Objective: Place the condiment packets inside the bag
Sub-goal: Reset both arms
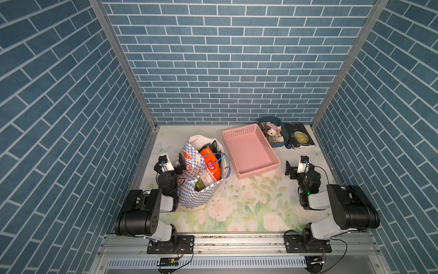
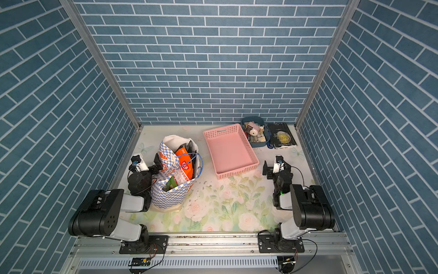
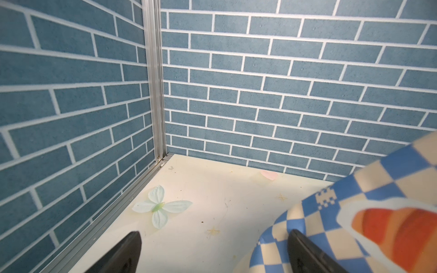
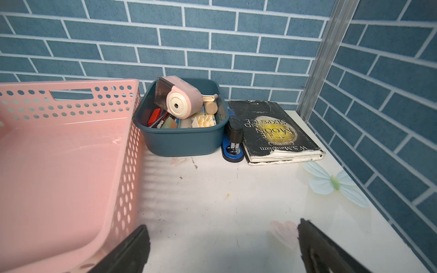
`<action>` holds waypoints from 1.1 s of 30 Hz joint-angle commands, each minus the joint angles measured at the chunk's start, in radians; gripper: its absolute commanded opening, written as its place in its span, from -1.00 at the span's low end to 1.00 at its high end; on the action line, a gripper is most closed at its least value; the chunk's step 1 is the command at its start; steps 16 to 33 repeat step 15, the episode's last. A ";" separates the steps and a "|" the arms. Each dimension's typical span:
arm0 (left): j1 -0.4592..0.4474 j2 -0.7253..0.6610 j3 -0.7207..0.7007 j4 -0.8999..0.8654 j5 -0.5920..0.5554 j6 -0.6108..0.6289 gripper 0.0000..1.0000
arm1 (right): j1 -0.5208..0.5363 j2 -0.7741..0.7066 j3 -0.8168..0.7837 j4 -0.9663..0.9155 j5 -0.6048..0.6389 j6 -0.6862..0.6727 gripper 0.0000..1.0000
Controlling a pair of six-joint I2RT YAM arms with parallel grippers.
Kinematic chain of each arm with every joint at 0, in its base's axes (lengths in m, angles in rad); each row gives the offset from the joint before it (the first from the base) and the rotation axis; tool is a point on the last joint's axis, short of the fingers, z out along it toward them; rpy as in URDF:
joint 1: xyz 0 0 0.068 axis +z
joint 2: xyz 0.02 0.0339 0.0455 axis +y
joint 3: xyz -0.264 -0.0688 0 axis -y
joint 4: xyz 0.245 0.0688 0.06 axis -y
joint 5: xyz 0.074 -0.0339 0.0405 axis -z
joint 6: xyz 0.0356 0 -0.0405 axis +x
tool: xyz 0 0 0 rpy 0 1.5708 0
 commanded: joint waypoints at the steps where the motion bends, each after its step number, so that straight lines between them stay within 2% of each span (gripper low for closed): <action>1: -0.023 0.023 0.006 -0.109 0.073 0.078 0.99 | 0.006 0.002 0.007 0.039 0.011 -0.017 0.99; 33: -0.023 0.027 0.018 -0.128 0.076 0.075 0.99 | 0.006 0.006 0.012 0.034 0.014 -0.017 1.00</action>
